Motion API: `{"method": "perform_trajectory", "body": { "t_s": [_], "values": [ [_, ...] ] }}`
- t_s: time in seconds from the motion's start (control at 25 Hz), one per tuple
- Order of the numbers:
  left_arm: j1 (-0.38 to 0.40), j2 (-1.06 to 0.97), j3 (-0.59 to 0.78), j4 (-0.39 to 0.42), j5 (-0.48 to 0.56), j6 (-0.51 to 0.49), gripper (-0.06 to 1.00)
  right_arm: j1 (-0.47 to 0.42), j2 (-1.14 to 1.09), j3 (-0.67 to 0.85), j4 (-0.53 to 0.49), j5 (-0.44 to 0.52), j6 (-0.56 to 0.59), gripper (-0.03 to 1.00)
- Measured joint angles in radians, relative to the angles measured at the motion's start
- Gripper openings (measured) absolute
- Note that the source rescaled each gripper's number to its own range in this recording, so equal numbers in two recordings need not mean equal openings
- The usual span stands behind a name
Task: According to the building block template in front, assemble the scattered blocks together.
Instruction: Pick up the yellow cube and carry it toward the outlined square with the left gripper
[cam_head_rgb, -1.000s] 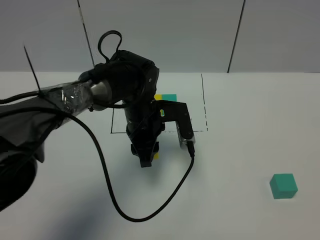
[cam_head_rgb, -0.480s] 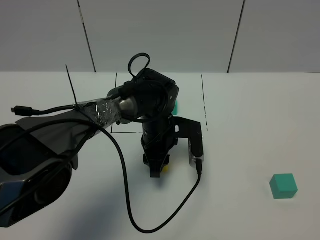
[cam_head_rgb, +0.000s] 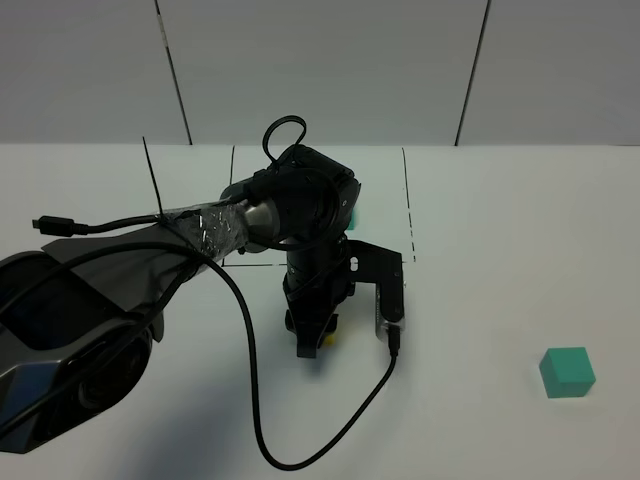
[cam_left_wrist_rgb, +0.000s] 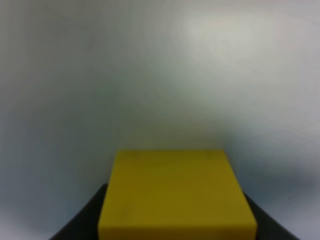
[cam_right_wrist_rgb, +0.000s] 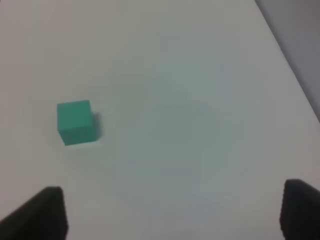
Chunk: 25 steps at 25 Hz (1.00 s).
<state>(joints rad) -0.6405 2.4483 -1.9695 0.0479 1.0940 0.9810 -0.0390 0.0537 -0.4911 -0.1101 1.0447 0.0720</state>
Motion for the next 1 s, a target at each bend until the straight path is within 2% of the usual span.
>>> {"method": "perform_trajectory", "body": {
  "t_s": [0.2,0.6,0.68,0.76,0.92,1.0],
  "values": [
    [0.0,0.0,0.0,0.0,-0.01,0.054,0.0,0.0,0.0,0.0,0.0,0.0,0.0,0.72],
    [0.0,0.001,0.0,-0.014,-0.019,0.062,0.0,0.0,0.0,0.0,0.0,0.0,0.0,0.72],
    [0.001,0.001,0.0,-0.035,-0.026,0.062,0.05,0.0,0.0,0.0,0.0,0.0,0.0,0.72],
    [0.001,0.001,0.0,-0.063,-0.031,0.062,0.25,0.0,0.0,0.0,0.0,0.0,0.0,0.72],
    [0.0,0.001,0.0,-0.092,-0.033,0.062,0.72,0.0,0.0,0.0,0.0,0.0,0.0,0.72],
    [0.0,0.001,-0.001,-0.094,-0.035,0.062,0.89,0.0,0.0,0.0,0.0,0.0,0.0,0.72]
  ]
}}
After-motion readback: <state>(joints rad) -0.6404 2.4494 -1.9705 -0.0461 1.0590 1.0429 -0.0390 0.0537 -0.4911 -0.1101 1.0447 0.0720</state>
